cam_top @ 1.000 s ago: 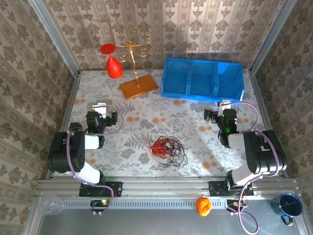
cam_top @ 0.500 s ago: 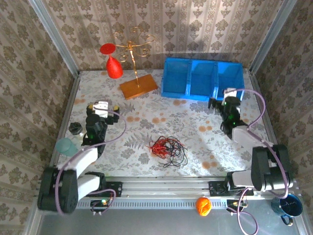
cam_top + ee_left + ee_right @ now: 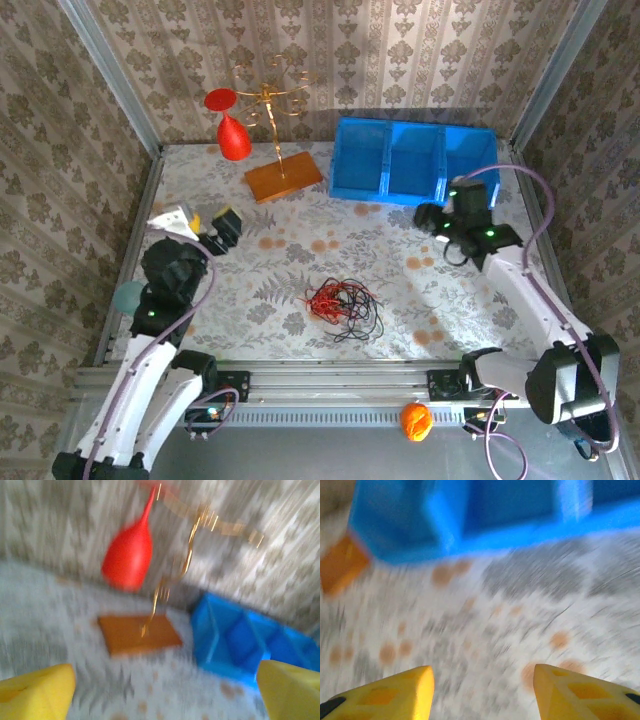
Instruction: Untangle the cables
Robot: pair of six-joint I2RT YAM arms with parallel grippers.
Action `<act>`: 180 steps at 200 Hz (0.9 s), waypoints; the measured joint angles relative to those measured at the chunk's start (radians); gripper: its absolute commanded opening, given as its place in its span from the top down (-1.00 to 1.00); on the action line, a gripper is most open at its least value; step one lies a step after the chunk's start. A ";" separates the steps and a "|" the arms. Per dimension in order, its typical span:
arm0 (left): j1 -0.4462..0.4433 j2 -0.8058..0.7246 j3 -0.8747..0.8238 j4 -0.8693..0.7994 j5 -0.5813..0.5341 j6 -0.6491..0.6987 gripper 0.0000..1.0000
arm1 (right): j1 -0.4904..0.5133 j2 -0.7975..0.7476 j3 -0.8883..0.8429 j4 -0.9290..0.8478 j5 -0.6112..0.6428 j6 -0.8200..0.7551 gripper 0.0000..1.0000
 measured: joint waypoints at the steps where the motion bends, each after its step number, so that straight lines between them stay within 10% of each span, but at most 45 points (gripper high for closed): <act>1: -0.002 0.008 -0.008 -0.006 0.008 -0.018 -0.59 | 0.013 0.002 0.000 -0.003 -0.002 0.000 -0.14; 51: -0.347 0.336 0.021 -0.180 0.079 -0.078 -0.58 | 0.425 -0.012 -0.127 -0.020 -0.089 -0.019 -0.14; 98: -0.467 0.519 0.066 -0.155 0.092 -0.090 -0.45 | 0.521 0.090 -0.203 0.012 -0.115 -0.018 -0.16; 134: -0.529 0.609 0.116 -0.156 0.103 -0.088 -0.43 | 0.541 0.199 -0.205 0.095 -0.117 0.008 0.80; 180: -0.529 0.534 0.117 -0.187 0.068 -0.081 -0.47 | 0.540 0.241 -0.169 0.136 -0.013 -0.011 1.00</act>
